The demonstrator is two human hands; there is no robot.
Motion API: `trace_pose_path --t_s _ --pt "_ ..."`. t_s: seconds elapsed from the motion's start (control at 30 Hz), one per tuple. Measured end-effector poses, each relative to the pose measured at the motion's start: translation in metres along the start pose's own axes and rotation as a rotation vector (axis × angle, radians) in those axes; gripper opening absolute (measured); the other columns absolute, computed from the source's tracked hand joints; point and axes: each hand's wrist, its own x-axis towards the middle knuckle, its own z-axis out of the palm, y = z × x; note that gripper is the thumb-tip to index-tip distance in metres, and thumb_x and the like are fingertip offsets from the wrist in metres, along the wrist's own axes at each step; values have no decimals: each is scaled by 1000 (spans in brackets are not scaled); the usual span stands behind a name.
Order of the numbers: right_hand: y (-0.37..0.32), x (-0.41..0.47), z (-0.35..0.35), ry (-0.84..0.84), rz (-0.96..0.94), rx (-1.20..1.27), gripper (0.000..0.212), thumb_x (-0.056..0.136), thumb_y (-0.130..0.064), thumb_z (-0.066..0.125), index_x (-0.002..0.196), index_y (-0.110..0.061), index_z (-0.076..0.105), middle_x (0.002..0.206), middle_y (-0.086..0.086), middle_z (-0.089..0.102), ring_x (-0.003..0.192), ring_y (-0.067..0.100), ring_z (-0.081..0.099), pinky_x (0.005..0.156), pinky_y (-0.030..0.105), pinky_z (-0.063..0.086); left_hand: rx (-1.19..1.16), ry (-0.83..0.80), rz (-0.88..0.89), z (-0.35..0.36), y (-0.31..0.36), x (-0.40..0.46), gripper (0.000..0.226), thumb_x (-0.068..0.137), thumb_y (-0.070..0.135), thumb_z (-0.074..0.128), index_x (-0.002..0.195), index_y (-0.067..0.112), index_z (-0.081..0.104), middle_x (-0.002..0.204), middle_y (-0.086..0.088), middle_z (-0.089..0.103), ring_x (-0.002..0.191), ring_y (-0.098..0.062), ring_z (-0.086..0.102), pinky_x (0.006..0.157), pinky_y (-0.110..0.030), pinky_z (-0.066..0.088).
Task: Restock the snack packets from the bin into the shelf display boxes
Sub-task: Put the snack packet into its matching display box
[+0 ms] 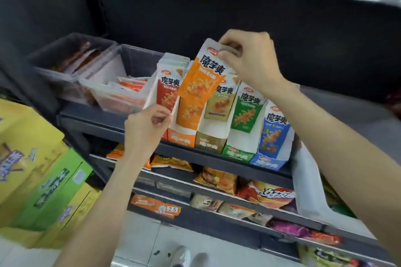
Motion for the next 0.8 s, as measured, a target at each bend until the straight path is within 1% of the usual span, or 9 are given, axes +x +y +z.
trace_pose_path --t_s 0.07,0.1,0.23,0.33,0.47,0.57,0.63,0.7,0.8 --pt "-6 14 16 -57 -46 -124 11 86 -26 61 94 -25 68 81 -8 67 80 15 63 69 27 43 84 -12 -5 -1 -6 1 10 84 25 71 92 20 69 84 8 71 71 1 60 71 -5 39" --pt "-9 21 23 -84 -60 -177 12 87 -26 61 96 -25 68 84 -5 68 83 18 63 69 28 43 109 -20 -12 -2 -8 2 12 84 27 71 94 20 68 86 8 71 72 0 60 72 -7 39" --pt "-15 35 47 -191 -80 -309 14 89 -22 59 98 -24 69 92 1 68 90 26 63 73 32 44 107 -77 -46 0 -13 7 24 83 35 70 101 19 68 95 5 72 82 -8 66 79 -22 51" --pt "-11 37 65 -261 -58 -366 17 88 -21 60 102 -23 68 96 5 68 91 29 63 74 35 46 100 -124 -47 2 -16 11 27 84 39 68 103 20 68 98 5 72 84 -9 67 84 -30 55" --pt "-2 28 78 -329 -13 -456 23 89 -24 59 111 -24 65 104 6 66 96 32 61 69 33 37 113 -178 -45 5 -18 15 27 85 39 67 105 22 67 97 7 72 82 -8 67 82 -33 56" --pt "0 16 84 -365 -39 -574 21 91 -23 55 110 -20 63 98 9 64 91 33 60 65 33 35 142 -182 -28 7 -17 15 25 86 39 66 104 22 67 96 7 72 80 -8 67 80 -31 56" --pt "2 12 88 -333 -73 -575 18 91 -22 55 107 -18 60 98 7 62 92 30 59 64 32 36 141 -191 -31 7 -17 16 24 86 38 66 104 22 66 96 6 72 80 -9 68 81 -32 56" --pt "8 12 86 -260 -80 -508 19 88 -22 58 107 -17 60 103 3 60 98 24 55 66 31 38 149 -184 -22 6 -16 15 24 86 38 66 103 22 67 97 4 72 82 -11 68 82 -32 55" --pt "17 9 62 -118 -37 -291 21 83 -22 64 104 -17 64 103 -1 61 97 19 55 74 34 47 224 -104 11 5 -6 13 27 88 41 62 104 20 67 100 -1 72 85 -19 70 80 -35 54"
